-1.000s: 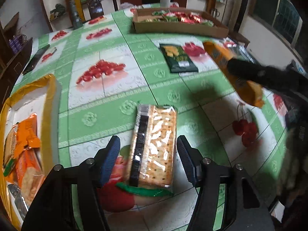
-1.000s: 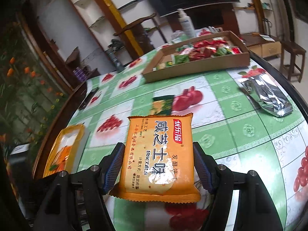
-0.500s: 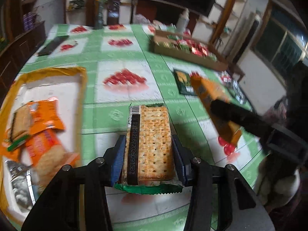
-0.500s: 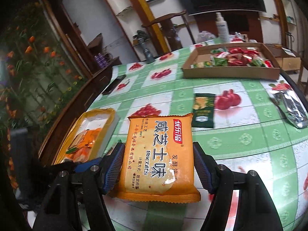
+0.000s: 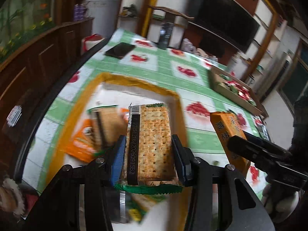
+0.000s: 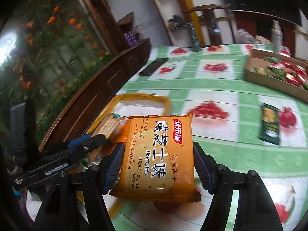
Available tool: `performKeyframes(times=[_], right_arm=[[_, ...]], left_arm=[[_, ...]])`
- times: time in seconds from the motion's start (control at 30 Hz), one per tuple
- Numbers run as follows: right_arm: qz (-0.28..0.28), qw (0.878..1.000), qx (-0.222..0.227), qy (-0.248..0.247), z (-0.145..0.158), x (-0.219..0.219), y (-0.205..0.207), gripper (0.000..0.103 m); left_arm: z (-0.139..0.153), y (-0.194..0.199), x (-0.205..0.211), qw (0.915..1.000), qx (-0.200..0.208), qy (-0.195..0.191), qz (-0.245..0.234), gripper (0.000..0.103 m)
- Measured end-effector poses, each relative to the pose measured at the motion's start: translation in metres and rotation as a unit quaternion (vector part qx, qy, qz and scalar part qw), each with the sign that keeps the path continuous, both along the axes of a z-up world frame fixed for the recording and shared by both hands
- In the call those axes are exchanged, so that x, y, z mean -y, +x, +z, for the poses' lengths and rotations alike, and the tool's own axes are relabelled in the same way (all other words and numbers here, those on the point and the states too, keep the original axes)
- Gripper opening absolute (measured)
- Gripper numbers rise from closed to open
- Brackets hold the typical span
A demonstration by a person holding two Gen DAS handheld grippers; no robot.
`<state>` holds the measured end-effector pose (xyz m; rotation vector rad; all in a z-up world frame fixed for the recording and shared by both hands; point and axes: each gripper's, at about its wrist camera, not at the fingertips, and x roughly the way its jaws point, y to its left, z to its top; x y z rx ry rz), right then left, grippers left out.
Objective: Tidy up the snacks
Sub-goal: 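Carry both packets over the white tray and open both tools to drop them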
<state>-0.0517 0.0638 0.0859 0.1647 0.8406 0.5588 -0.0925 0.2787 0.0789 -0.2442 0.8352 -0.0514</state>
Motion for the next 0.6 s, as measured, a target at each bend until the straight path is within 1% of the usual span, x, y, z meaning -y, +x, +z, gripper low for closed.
performKeyframes(times=[0.2, 0.33, 0.6], right_arm=[[0.04, 0.999, -0.001, -0.034, -0.006, -0.062, 0.019, 0.071], [0.051, 0.997, -0.011, -0.052, -0.018, -0.094, 0.036, 0.071], [0.046, 0.996, -0.034, -0.062, -0.037, -0.112, 0.063, 0.071]], left_arm=[[-0.017, 0.011, -0.031, 0.9994, -0.019, -0.01, 0.028, 0.045], [-0.023, 0.02, -0.04, 0.9991, -0.025, -0.015, 0.03, 0.045], [-0.03, 0.024, -0.057, 0.9983, -0.024, -0.031, 0.042, 0.044]])
